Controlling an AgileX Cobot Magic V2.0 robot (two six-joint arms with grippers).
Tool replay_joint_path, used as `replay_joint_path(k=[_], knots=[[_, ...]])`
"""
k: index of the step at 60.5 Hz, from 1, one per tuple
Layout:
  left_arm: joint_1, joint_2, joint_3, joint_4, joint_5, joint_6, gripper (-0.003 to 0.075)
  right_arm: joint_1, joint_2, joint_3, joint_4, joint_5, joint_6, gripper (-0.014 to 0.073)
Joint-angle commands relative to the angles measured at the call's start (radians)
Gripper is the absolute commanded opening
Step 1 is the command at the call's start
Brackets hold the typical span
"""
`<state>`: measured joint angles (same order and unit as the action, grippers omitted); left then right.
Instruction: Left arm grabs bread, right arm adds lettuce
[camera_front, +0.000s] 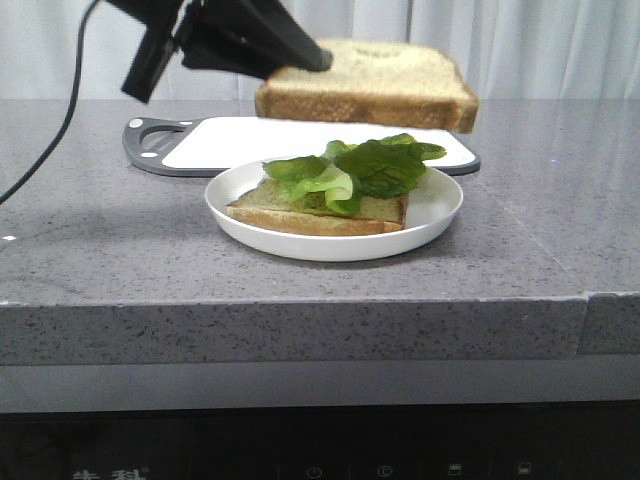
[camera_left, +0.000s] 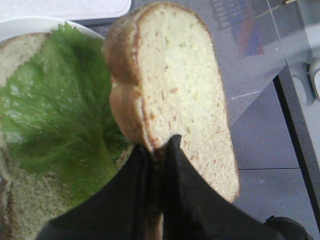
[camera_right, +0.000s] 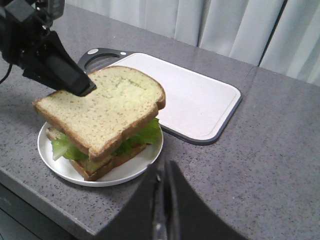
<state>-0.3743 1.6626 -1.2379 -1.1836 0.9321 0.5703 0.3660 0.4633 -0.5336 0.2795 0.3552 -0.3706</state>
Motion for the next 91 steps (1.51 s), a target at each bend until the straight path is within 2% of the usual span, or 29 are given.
replay_joint_path(k=[1,17,21,34,44,49,53,58,64,70,75,84,85,91], knots=[[0.023,-0.015,-0.032,-0.084,0.039,0.016,-0.002,-0.006,0.001,-0.027,-0.003,-0.07,-0.001,-0.0062],[0.057,-0.005,-0.032,-0.052,0.049,0.016,-0.0018,-0.006,0.001,-0.027,-0.003,-0.071,-0.001,-0.0062],[0.057,-0.005,-0.032,-0.031,0.053,0.016,0.0004,-0.006,0.001,-0.027,-0.003,-0.074,-0.001,-0.0062],[0.046,0.027,-0.032,-0.005,0.07,0.016,0.0229,-0.006,0.001,-0.027,-0.003,-0.078,-0.001,-0.0062],[0.046,0.029,-0.035,0.005,0.072,0.016,0.0465,-0.006,0.001,-0.027,-0.003,-0.078,-0.001,-0.0062],[0.046,0.023,-0.04,0.013,0.075,0.016,0.0549,-0.006,0.001,-0.027,-0.003,-0.077,-0.001,-0.0062],[0.051,0.014,-0.05,0.032,0.077,0.016,0.058,-0.006,0.001,-0.027,-0.003,-0.077,-0.001,-0.0062],[0.066,-0.009,-0.053,0.052,0.08,0.016,0.058,-0.006,0.001,-0.027,-0.003,-0.077,-0.001,-0.0062],[0.1,-0.058,-0.053,0.084,0.08,0.016,0.0575,-0.006,0.001,-0.027,-0.003,-0.077,-0.001,-0.0062],[0.128,-0.106,-0.053,0.125,0.08,0.016,0.0508,-0.006,0.001,-0.027,-0.003,-0.077,-0.001,-0.0062],[0.15,-0.144,-0.053,0.146,0.082,0.016,0.0375,-0.006,0.001,-0.027,-0.003,-0.077,-0.001,-0.0062],[0.191,-0.189,-0.053,0.148,0.083,0.016,-0.0002,-0.006,0.001,-0.027,-0.003,-0.078,-0.001,-0.0062],[0.194,-0.193,-0.053,0.148,0.083,0.016,-0.0021,-0.006,0.001,-0.027,-0.003,-0.078,-0.001,-0.0062],[0.209,-0.214,-0.053,0.162,0.08,0.016,-0.0021,-0.006,0.001,-0.027,0.003,-0.078,0.013,-0.0062]])
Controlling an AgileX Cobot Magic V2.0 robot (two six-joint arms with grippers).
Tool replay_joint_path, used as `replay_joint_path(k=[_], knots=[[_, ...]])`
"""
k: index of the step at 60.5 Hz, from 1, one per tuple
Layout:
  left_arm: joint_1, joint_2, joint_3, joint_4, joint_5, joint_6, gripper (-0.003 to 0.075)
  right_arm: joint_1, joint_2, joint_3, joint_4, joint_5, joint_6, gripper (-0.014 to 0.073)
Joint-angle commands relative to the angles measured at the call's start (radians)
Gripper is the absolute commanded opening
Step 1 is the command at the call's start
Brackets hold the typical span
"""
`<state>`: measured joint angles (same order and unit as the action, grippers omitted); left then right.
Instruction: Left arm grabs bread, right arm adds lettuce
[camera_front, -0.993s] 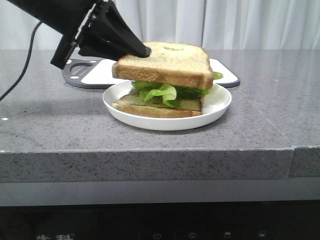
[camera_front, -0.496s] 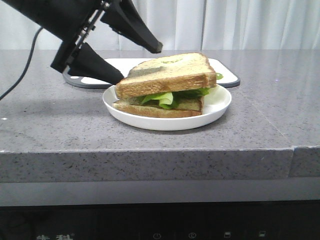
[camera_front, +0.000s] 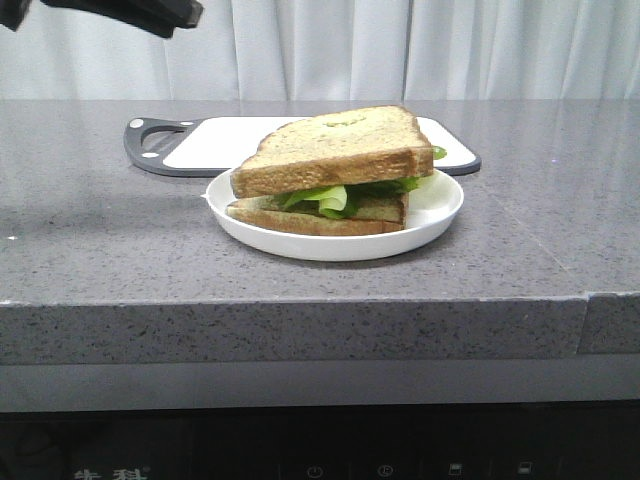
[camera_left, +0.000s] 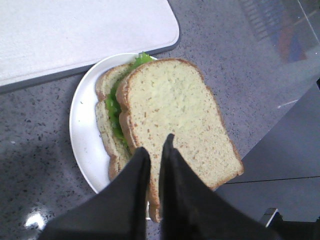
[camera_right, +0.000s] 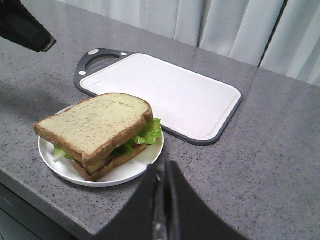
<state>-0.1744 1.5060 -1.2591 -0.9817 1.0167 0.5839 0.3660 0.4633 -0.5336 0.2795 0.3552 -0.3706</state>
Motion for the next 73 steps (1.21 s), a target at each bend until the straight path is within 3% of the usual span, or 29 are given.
replay_joint_path(k=[1,10,17,24,37,56,73], knots=[[0.01,-0.062,-0.032,-0.033,-0.011,0.002,-0.0021,-0.006,0.001,-0.027,0.006,-0.078,0.02,-0.0062],[0.002,-0.162,-0.002,0.139,-0.181,-0.026,-0.0021,-0.026,0.001,-0.027,0.008,-0.088,0.127,-0.0062],[0.002,-0.295,0.09,0.264,-0.4,-0.061,-0.0021,-0.081,0.001,-0.027,0.008,-0.093,0.153,-0.0062],[0.002,-0.473,0.25,0.364,-0.616,-0.061,-0.0021,-0.14,0.0,-0.027,0.008,-0.109,0.153,-0.0062],[0.002,-0.81,0.579,0.416,-0.87,-0.061,-0.0021,-0.156,-0.009,0.005,0.018,-0.171,0.153,-0.0062],[0.005,-1.28,0.924,0.386,-0.909,-0.061,-0.0021,-0.156,-0.205,0.17,0.019,-0.227,0.148,-0.0062],[0.005,-1.351,0.95,0.386,-0.923,-0.061,-0.0021,-0.156,-0.217,0.176,0.02,-0.231,0.148,-0.0062]])
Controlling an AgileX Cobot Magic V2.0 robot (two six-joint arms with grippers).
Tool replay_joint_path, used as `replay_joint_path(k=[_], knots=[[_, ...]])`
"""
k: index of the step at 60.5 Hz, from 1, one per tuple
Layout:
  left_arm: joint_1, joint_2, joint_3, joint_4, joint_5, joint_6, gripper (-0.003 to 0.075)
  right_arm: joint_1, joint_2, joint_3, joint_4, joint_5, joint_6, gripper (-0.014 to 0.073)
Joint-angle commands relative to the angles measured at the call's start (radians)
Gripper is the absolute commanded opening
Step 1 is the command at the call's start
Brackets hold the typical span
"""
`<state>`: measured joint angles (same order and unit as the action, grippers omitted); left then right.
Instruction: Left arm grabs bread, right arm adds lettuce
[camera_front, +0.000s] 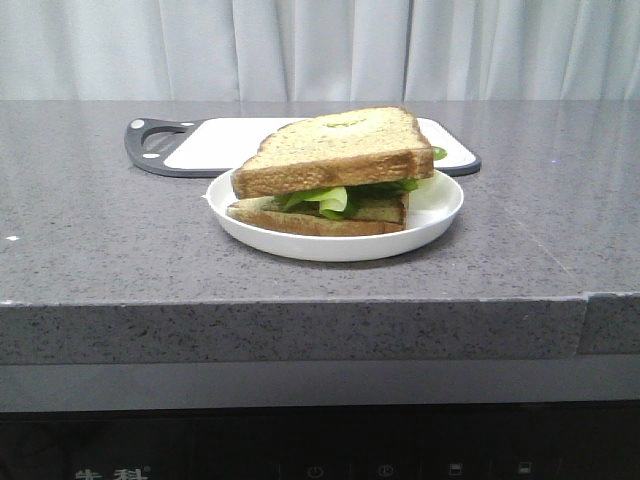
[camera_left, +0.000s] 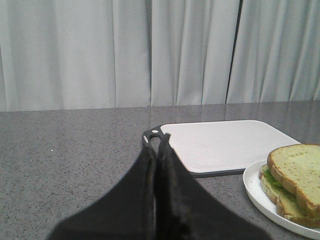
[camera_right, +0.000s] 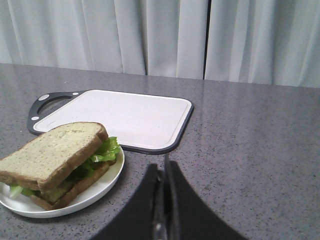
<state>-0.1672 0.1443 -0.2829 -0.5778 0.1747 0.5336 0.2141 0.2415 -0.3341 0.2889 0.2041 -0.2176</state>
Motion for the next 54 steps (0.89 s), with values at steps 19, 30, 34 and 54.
replay_joint_path(k=[19,30,34,54], knots=[[-0.003,0.011,-0.026,-0.018,-0.081,-0.011,-0.0021,-0.004,0.005,-0.017,0.01,-0.069,-0.005,-0.0062],[-0.003,0.011,-0.021,0.068,-0.087,-0.017,-0.002,-0.004,0.005,-0.017,0.01,-0.069,-0.005,-0.0062],[-0.003,0.006,-0.021,0.263,-0.085,-0.214,-0.002,-0.004,0.005,-0.017,0.01,-0.069,-0.005,-0.0062],[0.079,-0.109,0.089,0.578,-0.066,-0.547,-0.0021,-0.004,0.005,-0.017,0.01,-0.069,-0.005,-0.0062]])
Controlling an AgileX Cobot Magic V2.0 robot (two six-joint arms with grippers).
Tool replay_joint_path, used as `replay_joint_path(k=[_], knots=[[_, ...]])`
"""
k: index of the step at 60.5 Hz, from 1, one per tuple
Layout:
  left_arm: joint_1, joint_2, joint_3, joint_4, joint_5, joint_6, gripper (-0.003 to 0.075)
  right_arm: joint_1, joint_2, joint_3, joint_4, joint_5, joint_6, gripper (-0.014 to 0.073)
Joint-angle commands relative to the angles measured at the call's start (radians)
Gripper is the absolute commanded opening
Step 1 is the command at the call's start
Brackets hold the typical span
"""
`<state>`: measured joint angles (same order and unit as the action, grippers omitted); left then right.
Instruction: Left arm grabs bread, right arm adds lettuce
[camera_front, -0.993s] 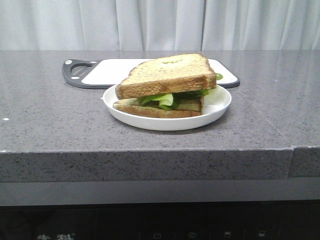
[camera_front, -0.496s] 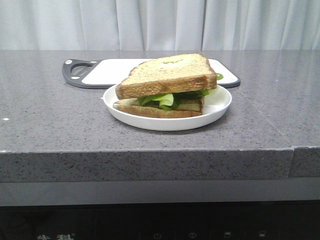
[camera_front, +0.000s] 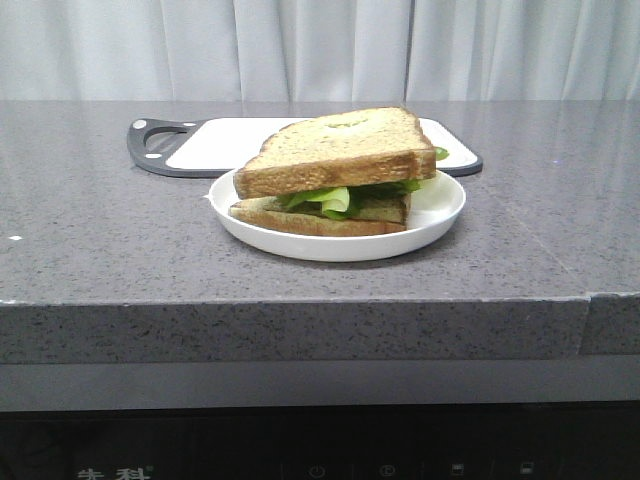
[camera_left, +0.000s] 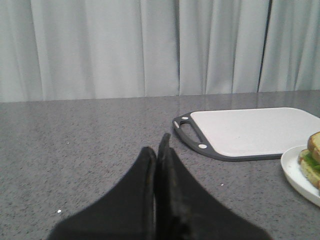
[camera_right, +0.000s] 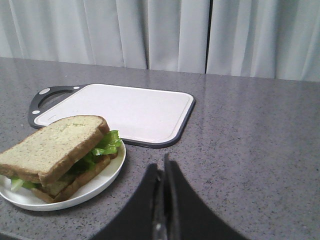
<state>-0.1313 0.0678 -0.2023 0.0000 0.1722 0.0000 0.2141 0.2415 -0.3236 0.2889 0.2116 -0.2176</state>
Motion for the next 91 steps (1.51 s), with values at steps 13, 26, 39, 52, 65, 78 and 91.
replay_joint_path(k=[13,26,39,52,65,78,91], knots=[[0.215,-0.092,0.111,-0.016,-0.012,-0.013,-0.002,-0.004,0.005,-0.028,0.01,-0.076,-0.005,-0.0062],[0.21,-0.092,0.212,-0.016,-0.06,-0.013,-0.002,-0.004,0.005,-0.028,0.01,-0.076,-0.005,-0.0062],[0.197,-0.092,0.212,-0.016,-0.058,-0.013,-0.002,-0.004,0.005,-0.028,0.01,-0.076,-0.005,-0.0062],[0.199,-0.091,0.212,-0.016,-0.058,-0.013,-0.002,-0.004,0.005,-0.028,0.01,-0.076,-0.005,-0.0062],[0.199,-0.091,0.212,-0.016,-0.058,-0.013,-0.002,-0.004,0.005,-0.028,0.01,-0.076,-0.005,-0.0062],[0.199,-0.091,0.212,-0.016,-0.058,-0.013,-0.002,-0.004,0.005,-0.028,0.01,-0.076,-0.005,-0.0062],[0.199,-0.091,0.212,-0.016,-0.058,-0.013,-0.0021,-0.004,0.005,-0.028,0.01,-0.076,-0.005,-0.0062]])
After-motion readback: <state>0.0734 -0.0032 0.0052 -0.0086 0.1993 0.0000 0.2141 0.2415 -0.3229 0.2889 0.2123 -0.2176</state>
